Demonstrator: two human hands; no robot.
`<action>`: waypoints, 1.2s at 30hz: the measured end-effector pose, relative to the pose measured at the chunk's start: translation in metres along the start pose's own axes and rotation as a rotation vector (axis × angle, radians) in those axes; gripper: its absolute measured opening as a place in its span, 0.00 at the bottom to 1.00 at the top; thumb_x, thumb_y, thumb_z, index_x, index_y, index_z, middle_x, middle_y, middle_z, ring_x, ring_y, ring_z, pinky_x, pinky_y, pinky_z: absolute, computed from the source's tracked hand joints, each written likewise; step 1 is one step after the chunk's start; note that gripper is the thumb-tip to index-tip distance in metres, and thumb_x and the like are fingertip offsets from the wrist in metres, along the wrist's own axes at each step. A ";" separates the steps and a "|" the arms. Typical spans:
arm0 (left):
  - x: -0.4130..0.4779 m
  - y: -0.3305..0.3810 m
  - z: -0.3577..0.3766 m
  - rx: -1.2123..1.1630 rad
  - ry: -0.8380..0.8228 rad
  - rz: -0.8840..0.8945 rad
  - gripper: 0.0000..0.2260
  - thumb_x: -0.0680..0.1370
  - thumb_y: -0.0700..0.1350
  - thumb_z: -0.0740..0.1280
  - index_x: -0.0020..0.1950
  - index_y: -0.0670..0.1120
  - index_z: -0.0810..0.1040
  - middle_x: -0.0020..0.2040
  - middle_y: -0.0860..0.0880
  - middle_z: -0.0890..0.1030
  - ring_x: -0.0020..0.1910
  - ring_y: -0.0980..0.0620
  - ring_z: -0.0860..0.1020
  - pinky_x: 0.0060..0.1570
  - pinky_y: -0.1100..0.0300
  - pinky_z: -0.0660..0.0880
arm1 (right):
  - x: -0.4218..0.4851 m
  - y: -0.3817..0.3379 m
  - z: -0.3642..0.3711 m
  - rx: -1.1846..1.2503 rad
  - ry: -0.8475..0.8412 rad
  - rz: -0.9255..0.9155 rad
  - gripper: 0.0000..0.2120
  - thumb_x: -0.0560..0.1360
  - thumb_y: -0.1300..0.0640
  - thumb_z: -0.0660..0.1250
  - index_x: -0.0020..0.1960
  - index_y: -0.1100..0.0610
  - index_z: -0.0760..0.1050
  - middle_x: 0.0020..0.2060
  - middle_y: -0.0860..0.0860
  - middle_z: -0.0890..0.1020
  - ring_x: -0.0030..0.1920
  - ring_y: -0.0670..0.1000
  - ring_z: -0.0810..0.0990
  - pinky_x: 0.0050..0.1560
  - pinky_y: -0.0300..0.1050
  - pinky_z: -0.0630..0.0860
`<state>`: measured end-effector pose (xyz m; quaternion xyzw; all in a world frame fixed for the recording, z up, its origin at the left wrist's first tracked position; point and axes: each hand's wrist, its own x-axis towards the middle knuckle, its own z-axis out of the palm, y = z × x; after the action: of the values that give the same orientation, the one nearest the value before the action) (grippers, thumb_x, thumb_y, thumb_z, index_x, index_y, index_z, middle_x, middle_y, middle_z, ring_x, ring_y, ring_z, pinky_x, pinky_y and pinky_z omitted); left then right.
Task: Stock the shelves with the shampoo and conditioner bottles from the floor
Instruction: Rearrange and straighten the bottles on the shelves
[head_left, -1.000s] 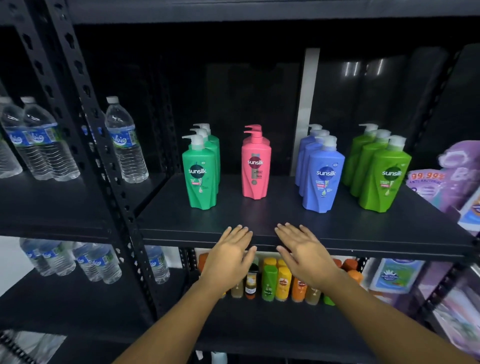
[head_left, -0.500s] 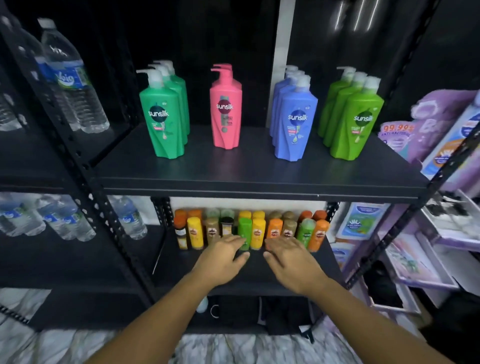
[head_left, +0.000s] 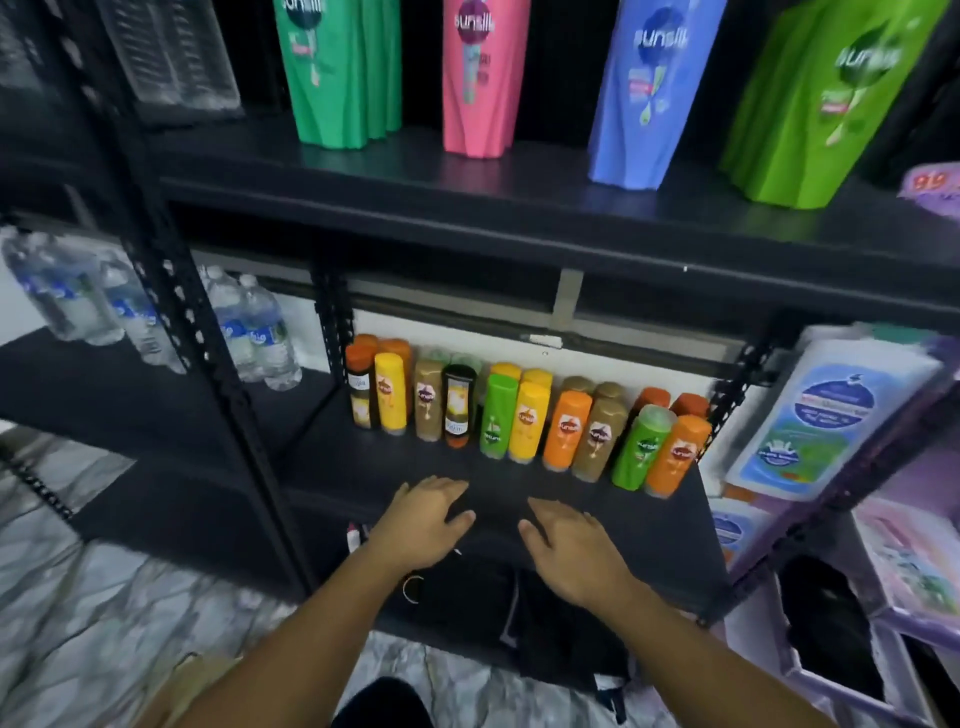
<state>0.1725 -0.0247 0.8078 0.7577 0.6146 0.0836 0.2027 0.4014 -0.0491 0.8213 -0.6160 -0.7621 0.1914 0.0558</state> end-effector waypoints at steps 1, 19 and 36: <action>-0.002 -0.001 0.015 -0.015 0.025 -0.025 0.27 0.84 0.57 0.60 0.81 0.49 0.64 0.80 0.51 0.66 0.80 0.49 0.60 0.77 0.45 0.55 | 0.002 0.008 0.011 0.009 0.005 -0.017 0.28 0.84 0.40 0.50 0.80 0.51 0.61 0.77 0.48 0.67 0.78 0.51 0.63 0.77 0.55 0.58; -0.024 0.034 0.044 0.126 0.010 -0.143 0.25 0.84 0.57 0.61 0.80 0.49 0.67 0.78 0.51 0.68 0.78 0.51 0.64 0.76 0.46 0.59 | -0.001 0.074 0.020 0.160 -0.036 -0.109 0.28 0.85 0.43 0.52 0.81 0.51 0.57 0.80 0.48 0.61 0.80 0.51 0.56 0.78 0.58 0.54; 0.048 -0.083 0.046 -0.019 -0.134 -0.027 0.25 0.84 0.56 0.62 0.80 0.48 0.67 0.79 0.50 0.68 0.70 0.49 0.75 0.70 0.54 0.70 | 0.065 0.015 0.096 0.220 -0.028 0.078 0.28 0.84 0.42 0.53 0.82 0.51 0.56 0.80 0.47 0.61 0.80 0.49 0.55 0.79 0.56 0.54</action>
<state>0.1264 0.0252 0.7262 0.7513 0.6091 0.0357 0.2515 0.3688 -0.0056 0.7175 -0.6327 -0.7125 0.2846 0.1052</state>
